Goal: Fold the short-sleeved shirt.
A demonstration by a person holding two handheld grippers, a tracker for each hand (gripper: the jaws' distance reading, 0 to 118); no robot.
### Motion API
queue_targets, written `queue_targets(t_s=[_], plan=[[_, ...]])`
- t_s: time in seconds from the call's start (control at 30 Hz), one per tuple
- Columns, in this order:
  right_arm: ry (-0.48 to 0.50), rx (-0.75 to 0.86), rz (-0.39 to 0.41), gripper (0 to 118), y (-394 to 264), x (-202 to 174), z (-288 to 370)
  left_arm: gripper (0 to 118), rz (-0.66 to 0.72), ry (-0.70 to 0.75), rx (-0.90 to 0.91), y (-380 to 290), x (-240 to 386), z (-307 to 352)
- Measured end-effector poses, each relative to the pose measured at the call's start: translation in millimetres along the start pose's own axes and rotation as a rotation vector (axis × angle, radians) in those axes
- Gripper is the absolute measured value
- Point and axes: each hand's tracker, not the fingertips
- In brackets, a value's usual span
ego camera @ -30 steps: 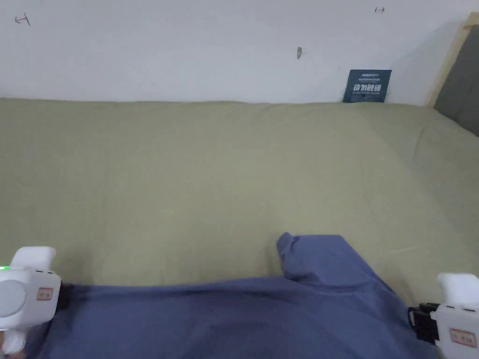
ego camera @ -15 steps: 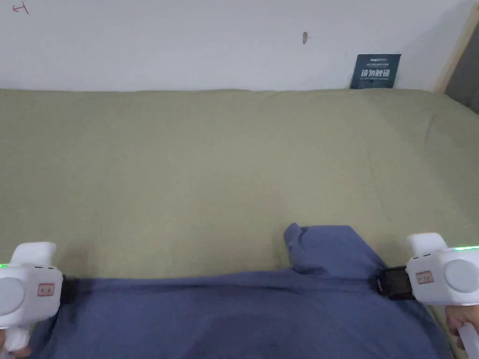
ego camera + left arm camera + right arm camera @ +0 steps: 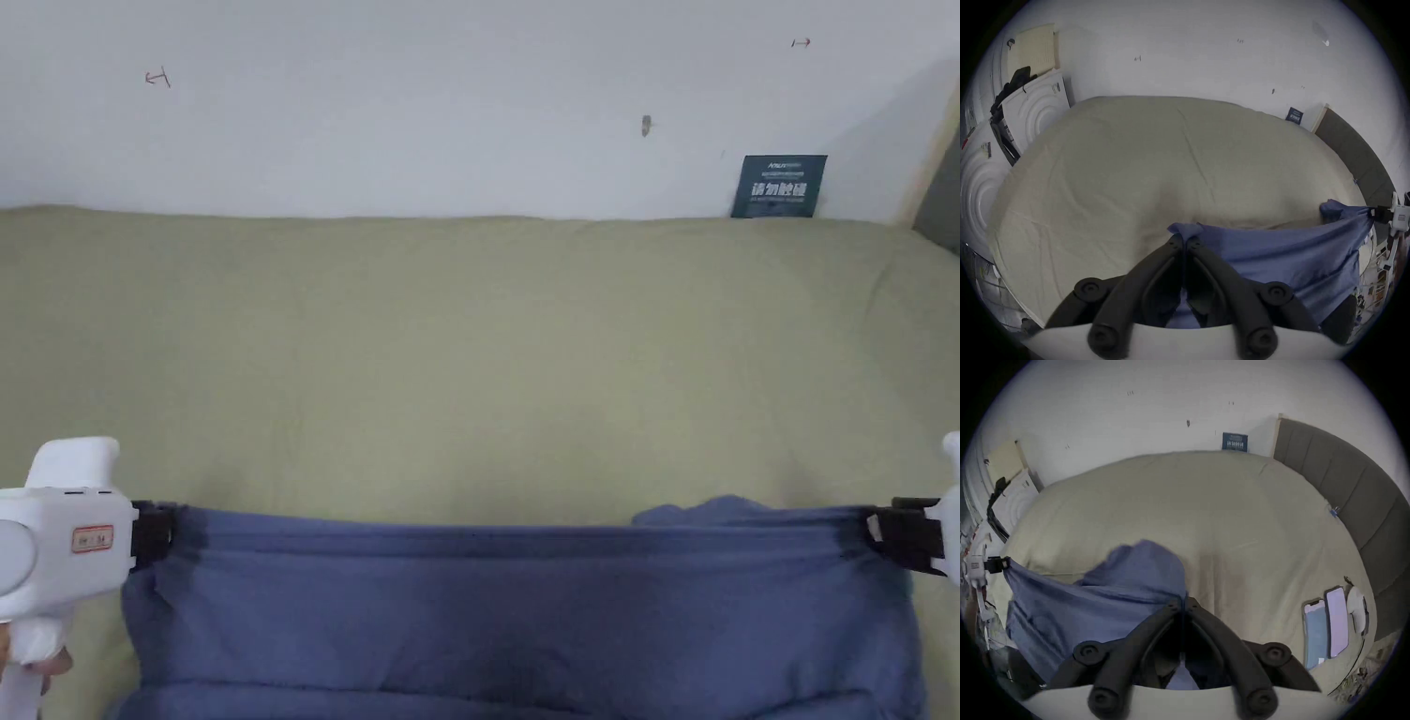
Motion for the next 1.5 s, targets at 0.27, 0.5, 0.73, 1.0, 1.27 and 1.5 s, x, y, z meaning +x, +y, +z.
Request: queue_targets(t_s=[0.27,0.5,0.73,1.0,1.27,1.5], plan=[[-0.005,0.053,0.046,0,-80.3,-14.1,81.1,3,-0.039,-0.041,0.058,-76.6,-15.6,70.4],[-0.005,-0.009,0.013,0,-153.9,7.8,85.6,3,-0.02,-0.066,0.052,-144.8,-28.2,82.5],[-0.018,-0.059,0.007,0,-190.6,-16.9,79.9,5,0.015,-0.045,0.005,-177.3,-28.3,73.0],[-0.054,0.054,-0.016,115,-187.9,-30.0,91.4,111,0.033,0.022,0.011,-179.1,-26.8,87.2],[-0.076,0.188,0.029,0,-177.9,-99.8,114.8,0,0.077,0.052,0.107,-173.5,-8.8,125.1],[-0.132,0.366,0.118,0,-182.6,-149.6,129.4,0,0.197,-0.042,0.056,-166.2,-31.9,114.3]])
